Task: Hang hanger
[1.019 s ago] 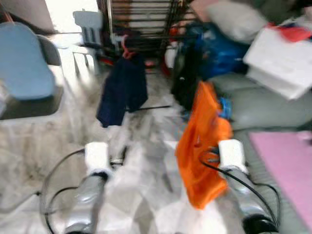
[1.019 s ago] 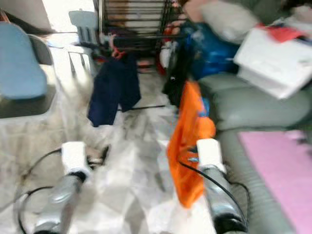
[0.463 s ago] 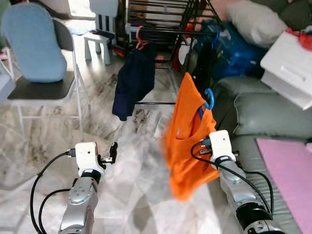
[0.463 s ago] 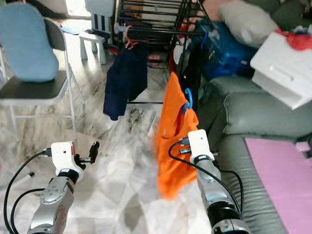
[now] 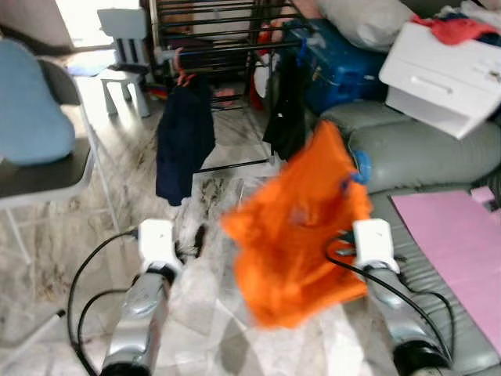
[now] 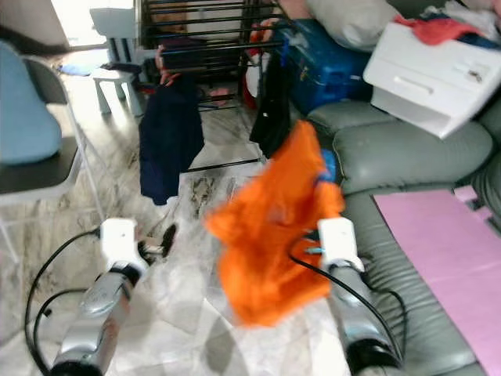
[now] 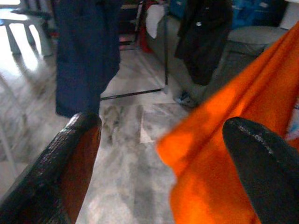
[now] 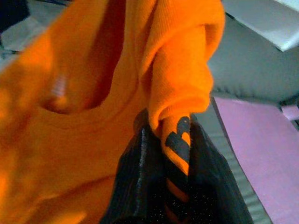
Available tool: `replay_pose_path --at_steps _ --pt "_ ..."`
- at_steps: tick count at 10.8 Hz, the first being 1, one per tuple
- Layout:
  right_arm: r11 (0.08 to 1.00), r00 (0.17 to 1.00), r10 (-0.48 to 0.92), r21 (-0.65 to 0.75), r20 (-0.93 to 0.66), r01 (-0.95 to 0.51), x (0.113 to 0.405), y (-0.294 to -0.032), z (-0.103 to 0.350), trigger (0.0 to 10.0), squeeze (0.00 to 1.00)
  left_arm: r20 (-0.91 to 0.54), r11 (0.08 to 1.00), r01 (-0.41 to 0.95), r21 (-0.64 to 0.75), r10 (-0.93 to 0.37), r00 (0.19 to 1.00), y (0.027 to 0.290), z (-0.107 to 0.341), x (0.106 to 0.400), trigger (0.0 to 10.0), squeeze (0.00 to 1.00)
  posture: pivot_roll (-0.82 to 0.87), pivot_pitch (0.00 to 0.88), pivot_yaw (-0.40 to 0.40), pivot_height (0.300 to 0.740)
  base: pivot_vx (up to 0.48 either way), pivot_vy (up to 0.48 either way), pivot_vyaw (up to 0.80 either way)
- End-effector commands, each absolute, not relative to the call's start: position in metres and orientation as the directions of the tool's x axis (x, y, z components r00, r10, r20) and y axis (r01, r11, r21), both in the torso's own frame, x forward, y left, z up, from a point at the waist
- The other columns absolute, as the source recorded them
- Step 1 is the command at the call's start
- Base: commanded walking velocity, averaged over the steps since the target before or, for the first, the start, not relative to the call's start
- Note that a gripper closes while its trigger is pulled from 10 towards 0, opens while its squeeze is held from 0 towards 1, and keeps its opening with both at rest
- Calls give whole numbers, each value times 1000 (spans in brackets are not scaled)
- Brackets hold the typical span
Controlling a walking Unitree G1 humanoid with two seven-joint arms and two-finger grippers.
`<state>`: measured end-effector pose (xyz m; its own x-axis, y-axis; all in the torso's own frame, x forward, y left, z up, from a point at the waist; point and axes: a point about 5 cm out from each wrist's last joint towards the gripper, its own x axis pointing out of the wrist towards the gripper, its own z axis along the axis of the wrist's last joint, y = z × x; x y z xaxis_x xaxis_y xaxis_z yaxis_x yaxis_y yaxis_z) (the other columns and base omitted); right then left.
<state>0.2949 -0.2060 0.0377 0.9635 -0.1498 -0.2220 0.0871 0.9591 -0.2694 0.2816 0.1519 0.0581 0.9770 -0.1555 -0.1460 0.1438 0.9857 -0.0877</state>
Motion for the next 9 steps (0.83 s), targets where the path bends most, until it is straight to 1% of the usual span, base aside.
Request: replay_pose_path --at_steps 1,3,5,6,7,8,9 --pt "956 973 -170 -264 -156 125 296 -210 49 10000 0 -156 985 152 -82 -163 974 152 56 282 10000 0 -182 0 67 740 0 0 0" --pt "953 971 -188 -266 -150 144 290 -214 49 10000 0 -155 984 154 -91 -167 974 149 56 283 10000 0 -213 0 83 740 0 0 0" --pt "946 964 -225 -270 -141 182 279 -225 50 10000 0 -161 978 185 -95 -198 967 141 54 283 10000 0 -261 0 121 740 0 0 0" --pt "936 954 -266 -273 -140 221 268 -234 50 10000 0 -166 970 223 -98 -237 957 134 52 283 10000 0 -286 0 146 740 0 0 0" --pt "933 950 -280 -273 -140 235 263 -236 49 10000 0 -180 970 225 -97 -239 954 133 50 283 10000 0 -302 0 167 740 0 0 0" --pt "930 947 -290 -273 -138 246 258 -237 50 10000 0 -183 971 226 -83 -238 954 137 49 283 10000 0 -306 0 188 740 0 446 0" --pt "935 944 -297 -246 -142 257 254 -234 50 10000 0 -183 977 209 -43 -213 960 151 52 282 10000 0 -303 0 218 740 0 476 0"
